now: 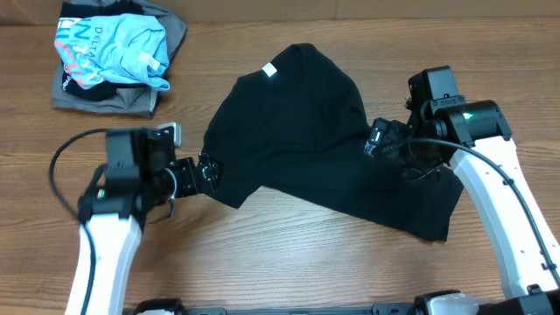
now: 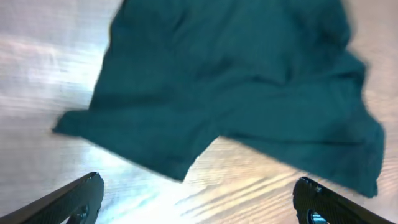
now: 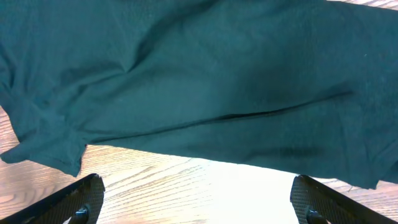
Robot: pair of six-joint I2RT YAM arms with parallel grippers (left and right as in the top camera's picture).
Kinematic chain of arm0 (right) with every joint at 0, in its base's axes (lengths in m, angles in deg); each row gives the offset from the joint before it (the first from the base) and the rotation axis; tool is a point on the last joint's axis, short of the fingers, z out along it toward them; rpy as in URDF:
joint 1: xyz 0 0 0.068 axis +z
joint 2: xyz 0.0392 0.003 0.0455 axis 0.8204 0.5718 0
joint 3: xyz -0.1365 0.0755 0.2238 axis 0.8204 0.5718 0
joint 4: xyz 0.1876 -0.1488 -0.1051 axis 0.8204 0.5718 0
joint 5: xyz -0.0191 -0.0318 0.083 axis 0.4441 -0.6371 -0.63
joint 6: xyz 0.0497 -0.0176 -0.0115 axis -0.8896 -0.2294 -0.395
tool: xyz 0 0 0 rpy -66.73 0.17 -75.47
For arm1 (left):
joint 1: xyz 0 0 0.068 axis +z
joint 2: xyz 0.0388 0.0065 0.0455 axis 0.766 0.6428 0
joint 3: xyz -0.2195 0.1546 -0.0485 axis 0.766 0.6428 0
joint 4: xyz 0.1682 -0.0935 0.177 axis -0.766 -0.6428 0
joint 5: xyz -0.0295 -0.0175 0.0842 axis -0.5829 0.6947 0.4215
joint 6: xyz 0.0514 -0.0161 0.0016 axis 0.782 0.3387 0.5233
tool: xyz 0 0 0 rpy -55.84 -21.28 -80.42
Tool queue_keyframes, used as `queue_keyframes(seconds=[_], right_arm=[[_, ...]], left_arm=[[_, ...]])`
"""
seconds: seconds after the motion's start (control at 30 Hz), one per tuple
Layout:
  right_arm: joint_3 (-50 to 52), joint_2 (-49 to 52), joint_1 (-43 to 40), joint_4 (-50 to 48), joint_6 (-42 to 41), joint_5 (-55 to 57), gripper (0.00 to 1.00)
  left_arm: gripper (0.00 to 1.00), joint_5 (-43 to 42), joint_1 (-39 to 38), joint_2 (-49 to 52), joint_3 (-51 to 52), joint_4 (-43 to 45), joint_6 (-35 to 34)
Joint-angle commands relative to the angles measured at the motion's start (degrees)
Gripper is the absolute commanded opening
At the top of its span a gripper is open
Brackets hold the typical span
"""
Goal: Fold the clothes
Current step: 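Reach the left gripper to the T-shirt's left edge and grasp it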
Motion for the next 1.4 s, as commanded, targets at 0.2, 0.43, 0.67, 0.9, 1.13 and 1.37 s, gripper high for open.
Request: queue_keyframes(seconds=[0.2, 0.43, 0.67, 0.9, 1.13, 1.37], right_arm=[[0.24, -0.15, -0.11, -1.49, 0.20, 0.94, 1.00], [0.24, -0.15, -0.11, -1.55, 0.20, 0.94, 1.00], [0.24, -0.15, -0.11, -1.75, 0.17, 0.94, 1.00], [0.24, -0.15, -0.11, 0.15, 0.22, 0.96, 1.00], [0.24, -0.15, -0.11, 0.31, 0.22, 0.96, 1.00], [0.24, -0.15, -0.11, 0.48, 0.22, 0.96, 1.00]], left_arm=[[1.00, 10.21, -0.39, 19.06, -1.62, -4.46, -12.92], [1.00, 12.79, -1.40, 24.83, -6.58, -4.11, -12.96], [1.00, 30.23, -10.21, 31.78, -20.65, -16.48, -12.68], [1.00, 28.52, -14.64, 35.87, -22.03, -18.18, -12.76], [0.91, 24.87, -14.40, 41.09, -21.90, -18.86, -14.14], [0.84, 24.90, -14.40, 44.72, -21.00, -16.96, -13.99]])
